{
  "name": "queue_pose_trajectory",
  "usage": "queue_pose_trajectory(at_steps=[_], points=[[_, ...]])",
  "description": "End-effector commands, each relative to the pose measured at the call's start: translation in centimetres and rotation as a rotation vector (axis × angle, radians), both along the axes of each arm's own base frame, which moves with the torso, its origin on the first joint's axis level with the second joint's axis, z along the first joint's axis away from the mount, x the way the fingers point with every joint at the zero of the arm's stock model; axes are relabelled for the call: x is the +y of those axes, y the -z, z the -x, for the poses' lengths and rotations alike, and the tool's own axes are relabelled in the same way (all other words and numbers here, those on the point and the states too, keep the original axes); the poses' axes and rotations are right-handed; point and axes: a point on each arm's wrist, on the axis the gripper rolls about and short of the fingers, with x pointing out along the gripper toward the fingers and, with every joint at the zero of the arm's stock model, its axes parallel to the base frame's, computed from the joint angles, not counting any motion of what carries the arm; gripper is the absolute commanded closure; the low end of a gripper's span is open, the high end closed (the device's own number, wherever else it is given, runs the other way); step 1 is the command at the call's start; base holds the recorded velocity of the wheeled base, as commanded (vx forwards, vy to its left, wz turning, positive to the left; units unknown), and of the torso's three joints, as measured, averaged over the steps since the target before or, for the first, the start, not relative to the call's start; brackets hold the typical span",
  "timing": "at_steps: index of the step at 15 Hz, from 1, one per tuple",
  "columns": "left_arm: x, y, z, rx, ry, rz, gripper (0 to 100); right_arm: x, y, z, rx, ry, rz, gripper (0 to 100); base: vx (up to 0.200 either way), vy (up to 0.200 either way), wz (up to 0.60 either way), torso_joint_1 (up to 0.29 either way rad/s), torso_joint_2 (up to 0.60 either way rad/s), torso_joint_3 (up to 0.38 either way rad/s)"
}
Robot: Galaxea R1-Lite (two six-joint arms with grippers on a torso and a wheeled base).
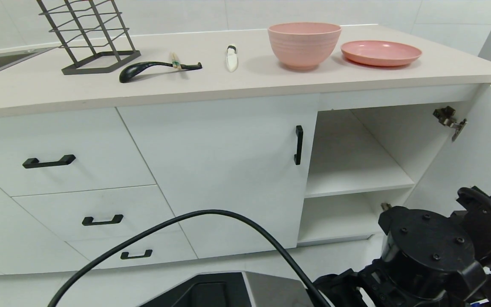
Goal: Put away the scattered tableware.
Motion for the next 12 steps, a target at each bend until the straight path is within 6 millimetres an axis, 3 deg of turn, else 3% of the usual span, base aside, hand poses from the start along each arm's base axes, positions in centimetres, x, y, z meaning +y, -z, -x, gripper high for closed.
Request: queue_pose_trajectory(at_steps=[1, 5, 7, 8, 10, 12], points=[[-0.8, 0.8, 0.4, -0.002, 0.013, 0.004, 0, 0.0, -0.1, -0.1, -0.001, 0.007, 0.001, 0, 0.0, 0.0, 0.0, 0.0, 0.0, 0.0], [-5.3, 2.8, 4.8, -0.035, 0.135, 0.094, 0, 0.2, -0.3, 0.6, -0.035, 0.033, 0.009, 0, 0.0, 0.0, 0.0, 0.0, 0.0, 0.0], [-5.6, 3.4, 6.1, -0.046, 0.195, 0.124, 0, 0.3, -0.9, 0.9, -0.064, 0.033, 0.018, 0, 0.0, 0.0, 0.0, 0.0, 0.0, 0.0], [-4.9, 4.2, 5.7, -0.032, 0.211, 0.124, 0, 0.4, -1.3, 1.1, -0.082, 0.034, 0.023, 0, 0.0, 0.0, 0.0, 0.0, 0.0, 0.0], [-1.7, 4.3, 3.7, 0.05, 0.188, 0.119, 0, 0.4, -1.4, 1.1, -0.084, 0.035, 0.021, 0, 0.0, 0.0, 0.0, 0.0, 0.0, 0.0], [5.0, 4.0, 0.8, 0.081, 0.102, 0.086, 0, 0.2, -0.9, 0.7, -0.055, 0.029, 0.012, 0, 0.0, 0.0, 0.0, 0.0, 0.0, 0.0]])
